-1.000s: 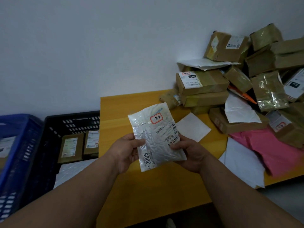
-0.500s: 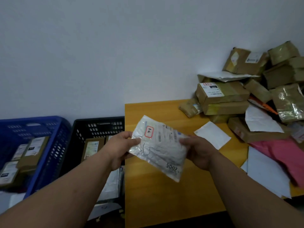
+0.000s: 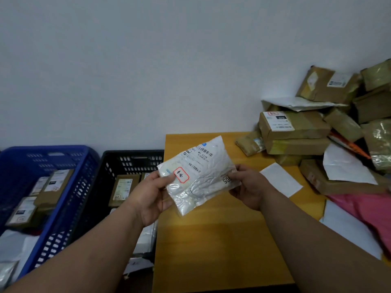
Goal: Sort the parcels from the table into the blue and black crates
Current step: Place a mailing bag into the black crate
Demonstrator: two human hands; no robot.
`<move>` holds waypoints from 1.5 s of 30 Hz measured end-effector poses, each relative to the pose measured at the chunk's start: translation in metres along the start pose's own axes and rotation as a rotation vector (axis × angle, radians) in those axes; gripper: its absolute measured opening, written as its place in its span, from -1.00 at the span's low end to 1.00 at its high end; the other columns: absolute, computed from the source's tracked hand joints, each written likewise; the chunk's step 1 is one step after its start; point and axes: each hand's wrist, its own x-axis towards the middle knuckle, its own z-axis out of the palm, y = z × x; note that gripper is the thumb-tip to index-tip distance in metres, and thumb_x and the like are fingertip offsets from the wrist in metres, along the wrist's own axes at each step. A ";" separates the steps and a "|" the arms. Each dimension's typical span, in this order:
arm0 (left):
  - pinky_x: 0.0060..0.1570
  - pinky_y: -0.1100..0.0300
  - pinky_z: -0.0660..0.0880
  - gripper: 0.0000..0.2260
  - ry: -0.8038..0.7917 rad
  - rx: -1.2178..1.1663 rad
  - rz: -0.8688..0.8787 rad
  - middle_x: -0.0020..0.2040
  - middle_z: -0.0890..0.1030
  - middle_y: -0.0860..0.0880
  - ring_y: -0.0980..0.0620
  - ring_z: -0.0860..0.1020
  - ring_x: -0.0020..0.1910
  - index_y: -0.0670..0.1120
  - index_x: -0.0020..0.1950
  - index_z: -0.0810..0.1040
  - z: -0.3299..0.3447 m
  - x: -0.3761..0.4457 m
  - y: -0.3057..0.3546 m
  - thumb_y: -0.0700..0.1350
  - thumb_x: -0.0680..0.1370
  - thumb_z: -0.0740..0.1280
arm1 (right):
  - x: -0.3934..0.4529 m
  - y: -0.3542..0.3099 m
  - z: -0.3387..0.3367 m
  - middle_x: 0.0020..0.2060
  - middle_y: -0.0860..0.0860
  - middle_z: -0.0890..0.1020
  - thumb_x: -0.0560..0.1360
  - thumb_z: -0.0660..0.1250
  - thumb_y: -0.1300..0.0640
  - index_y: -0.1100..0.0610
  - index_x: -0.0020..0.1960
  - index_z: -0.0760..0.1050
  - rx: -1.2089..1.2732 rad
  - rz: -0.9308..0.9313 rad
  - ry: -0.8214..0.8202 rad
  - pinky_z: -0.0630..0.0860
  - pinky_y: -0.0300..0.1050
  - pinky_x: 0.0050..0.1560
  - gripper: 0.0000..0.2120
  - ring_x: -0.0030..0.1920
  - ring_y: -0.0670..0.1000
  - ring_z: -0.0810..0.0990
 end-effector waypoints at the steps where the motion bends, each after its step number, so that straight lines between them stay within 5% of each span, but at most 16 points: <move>1: 0.01 -0.02 0.60 -0.72 0.035 -0.012 0.014 0.11 0.67 -0.14 -0.15 0.61 0.16 -0.11 0.25 0.51 0.001 0.001 0.000 -0.21 0.54 0.35 | 0.001 -0.004 -0.002 -0.20 0.03 0.63 0.55 0.24 0.33 0.09 -0.08 0.49 -0.023 -0.003 -0.013 0.44 -0.14 -0.30 -0.84 -0.24 0.02 0.56; 9: -0.25 0.03 0.65 -0.81 0.134 -0.104 -0.006 0.06 0.68 -0.20 -0.14 0.67 0.02 -0.16 0.16 0.49 -0.008 0.003 -0.008 -0.33 0.57 0.28 | 0.019 -0.004 0.009 -0.22 0.07 0.65 0.53 0.34 0.26 0.15 -0.04 0.47 0.202 0.012 0.007 0.52 -0.09 -0.19 -0.94 -0.24 0.04 0.59; 16: -0.31 0.03 0.64 -0.83 0.185 -0.160 -0.027 -0.02 0.69 -0.21 -0.15 0.69 -0.10 -0.18 0.09 0.45 -0.042 0.002 -0.008 -0.39 0.56 0.24 | 0.034 0.026 0.075 -0.09 0.02 0.72 0.51 0.32 0.34 0.05 0.15 0.51 0.047 0.081 -0.160 0.61 -0.06 -0.25 -0.72 -0.18 0.06 0.70; 25: -0.19 0.06 0.57 -0.69 0.405 0.135 0.010 0.02 0.66 -0.08 -0.03 0.65 -0.06 -0.02 0.22 0.46 -0.170 0.017 0.036 -0.28 0.52 0.35 | 0.092 0.059 0.197 0.10 0.06 0.59 0.50 0.29 0.40 -0.02 0.22 0.38 -0.199 0.031 0.011 0.60 0.21 0.07 -0.58 0.08 0.16 0.60; 30: -0.19 0.18 0.50 -0.70 0.537 0.411 0.032 -0.03 0.56 0.04 0.04 0.56 -0.06 -0.05 0.28 0.43 -0.259 0.033 0.051 -0.21 0.56 0.34 | 0.126 0.112 0.260 0.12 0.11 0.59 0.48 0.27 0.39 0.06 0.21 0.40 -0.356 0.083 0.063 0.58 0.27 0.07 -0.63 0.08 0.19 0.60; 36: -0.24 0.32 0.40 -0.78 0.401 0.849 -0.086 0.08 0.57 0.03 0.16 0.51 -0.08 0.02 0.22 0.48 -0.331 0.069 0.024 -0.12 0.58 0.31 | 0.166 0.194 0.304 0.17 0.15 0.56 0.46 0.25 0.36 0.11 0.26 0.38 -0.539 0.186 0.096 0.53 0.24 0.19 -0.60 0.15 0.21 0.56; 41: 0.03 0.25 0.44 -0.62 0.128 1.133 -0.281 0.34 0.47 -0.05 0.04 0.48 0.14 -0.01 0.43 0.39 -0.351 0.101 -0.010 -0.09 0.60 0.26 | 0.195 0.244 0.316 0.18 0.09 0.50 0.51 0.21 0.33 0.11 0.34 0.34 -0.686 0.302 0.078 0.48 -0.07 0.11 -0.58 0.06 0.09 0.49; 45: 0.34 0.09 0.35 -0.59 -0.110 1.562 -0.291 0.49 0.25 -0.09 -0.06 0.33 0.36 -0.05 0.46 0.34 -0.363 0.121 -0.042 -0.06 0.60 0.24 | 0.223 0.282 0.321 0.23 0.15 0.49 0.52 0.24 0.28 0.13 0.38 0.31 -0.744 0.414 0.009 0.49 0.07 0.24 -0.56 0.18 0.17 0.49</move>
